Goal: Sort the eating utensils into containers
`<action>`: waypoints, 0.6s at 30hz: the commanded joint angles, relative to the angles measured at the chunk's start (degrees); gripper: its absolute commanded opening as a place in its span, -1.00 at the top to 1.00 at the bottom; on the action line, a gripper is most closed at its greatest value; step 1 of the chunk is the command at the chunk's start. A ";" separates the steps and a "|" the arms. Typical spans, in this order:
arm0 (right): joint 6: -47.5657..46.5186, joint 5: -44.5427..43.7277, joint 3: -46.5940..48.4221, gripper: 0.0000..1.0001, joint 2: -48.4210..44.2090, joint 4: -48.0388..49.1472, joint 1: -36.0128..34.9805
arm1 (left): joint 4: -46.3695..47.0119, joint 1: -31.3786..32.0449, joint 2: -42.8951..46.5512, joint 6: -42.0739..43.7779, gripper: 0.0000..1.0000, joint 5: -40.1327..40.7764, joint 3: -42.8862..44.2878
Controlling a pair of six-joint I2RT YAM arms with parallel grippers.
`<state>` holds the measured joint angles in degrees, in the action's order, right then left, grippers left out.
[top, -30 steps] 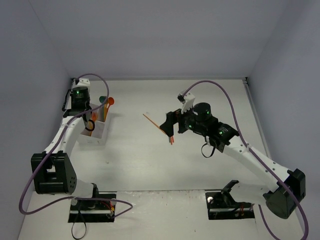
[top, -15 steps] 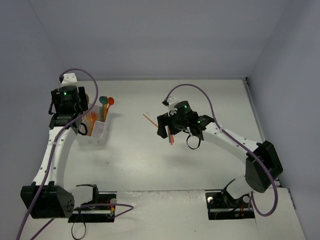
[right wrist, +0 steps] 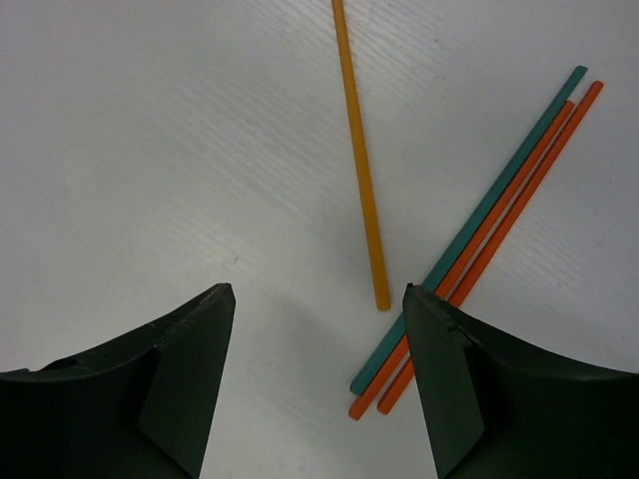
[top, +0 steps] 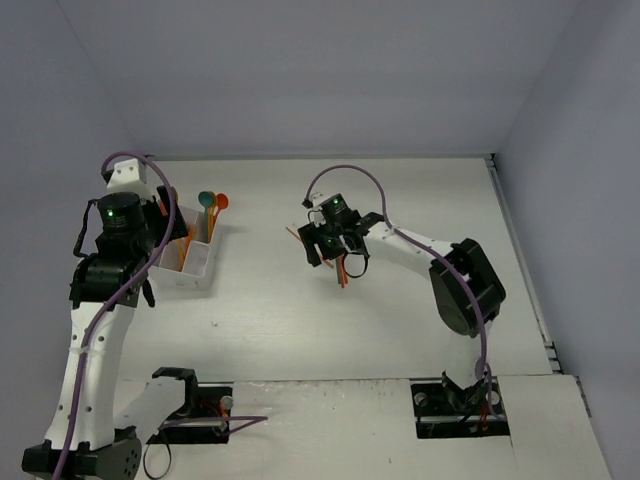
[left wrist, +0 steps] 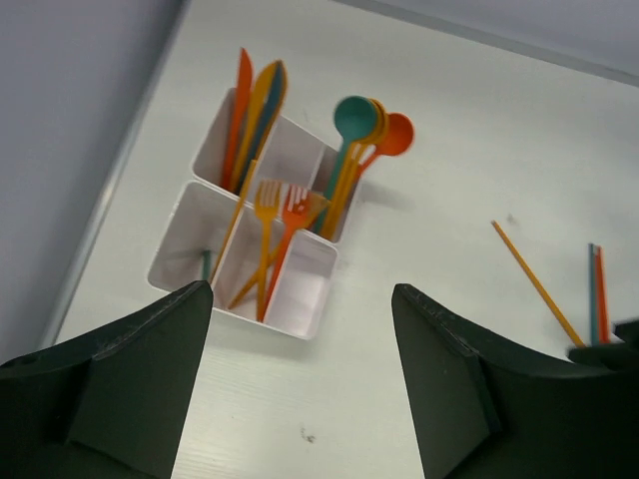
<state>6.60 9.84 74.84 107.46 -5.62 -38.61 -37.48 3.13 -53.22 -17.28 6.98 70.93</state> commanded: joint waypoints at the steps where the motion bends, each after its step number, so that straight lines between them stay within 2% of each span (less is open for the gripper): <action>1: -1.26 -4.40 5.82 -0.25 4.42 -1.21 -0.37 | -1.30 1.77 1.51 -3.92 -0.39 -3.21 3.05; 9: -1.30 -7.99 8.66 -0.02 10.08 -2.25 -1.05 | -1.36 3.06 1.91 -6.35 -0.40 -6.12 2.72; 18: -3.24 -14.49 7.08 0.46 11.60 -4.12 -5.33 | -1.28 4.62 1.27 -8.67 -0.40 -9.28 2.72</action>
<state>4.93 -0.19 81.23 118.35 -7.84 -41.28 -40.58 6.95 -51.65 -23.85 -0.35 71.16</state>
